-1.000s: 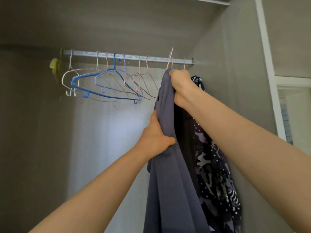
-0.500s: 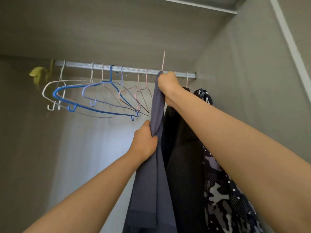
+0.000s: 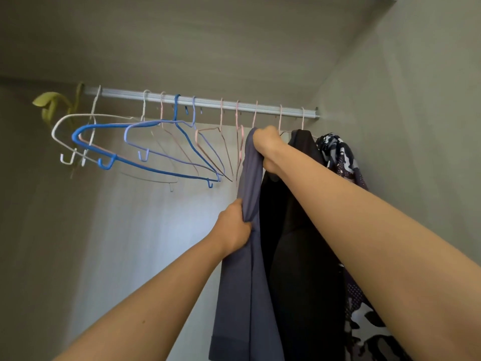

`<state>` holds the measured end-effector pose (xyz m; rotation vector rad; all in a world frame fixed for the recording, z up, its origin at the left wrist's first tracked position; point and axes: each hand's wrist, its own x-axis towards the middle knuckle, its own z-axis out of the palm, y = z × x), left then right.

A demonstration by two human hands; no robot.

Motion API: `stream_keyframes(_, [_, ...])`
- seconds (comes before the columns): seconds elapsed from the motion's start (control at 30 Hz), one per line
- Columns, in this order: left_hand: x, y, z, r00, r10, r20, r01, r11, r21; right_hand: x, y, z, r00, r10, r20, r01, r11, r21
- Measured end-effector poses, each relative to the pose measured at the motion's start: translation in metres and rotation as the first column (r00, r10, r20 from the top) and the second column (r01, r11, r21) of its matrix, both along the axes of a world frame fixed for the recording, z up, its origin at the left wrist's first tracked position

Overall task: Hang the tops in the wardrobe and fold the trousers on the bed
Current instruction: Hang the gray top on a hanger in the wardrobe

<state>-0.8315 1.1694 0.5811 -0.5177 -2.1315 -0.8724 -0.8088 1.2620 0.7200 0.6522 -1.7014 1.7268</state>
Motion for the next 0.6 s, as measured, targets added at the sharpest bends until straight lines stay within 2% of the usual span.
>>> stream_keyframes(0.03, [-0.002,0.001,-0.003,1.0,0.0,-0.004,0.0,1.0,-0.003,-0.001,0.001,-0.002,0.999,0.026,-0.025,-0.025,0.999,0.032])
stream_keyframes(0.2, [-0.004,0.004,-0.013,0.997,-0.011,-0.074,0.011,1.0,-0.004,0.002,0.009,-0.009,0.986,-0.159,-0.046,0.165,0.965,0.202])
stream_keyframes(0.3, [-0.001,0.004,-0.022,0.992,-0.033,-0.122,0.036,0.999,0.026,0.009,0.013,-0.012,0.907,-0.368,-0.206,0.417,0.858,0.302])
stream_keyframes(0.37, [0.003,0.006,-0.028,0.989,-0.038,-0.146,0.047,0.997,0.062,0.016,0.014,-0.017,0.847,-0.439,-0.298,0.524,0.782,0.337])
stream_keyframes(0.5, [0.012,0.008,-0.038,0.982,-0.042,-0.184,0.062,0.993,0.104,0.023,0.011,-0.029,0.802,-0.48,-0.356,0.595,0.701,0.393])
stream_keyframes(0.6, [0.023,0.009,-0.044,0.979,-0.05,-0.198,0.076,0.989,0.127,0.029,0.013,-0.042,0.807,-0.457,-0.375,0.583,0.721,0.376])
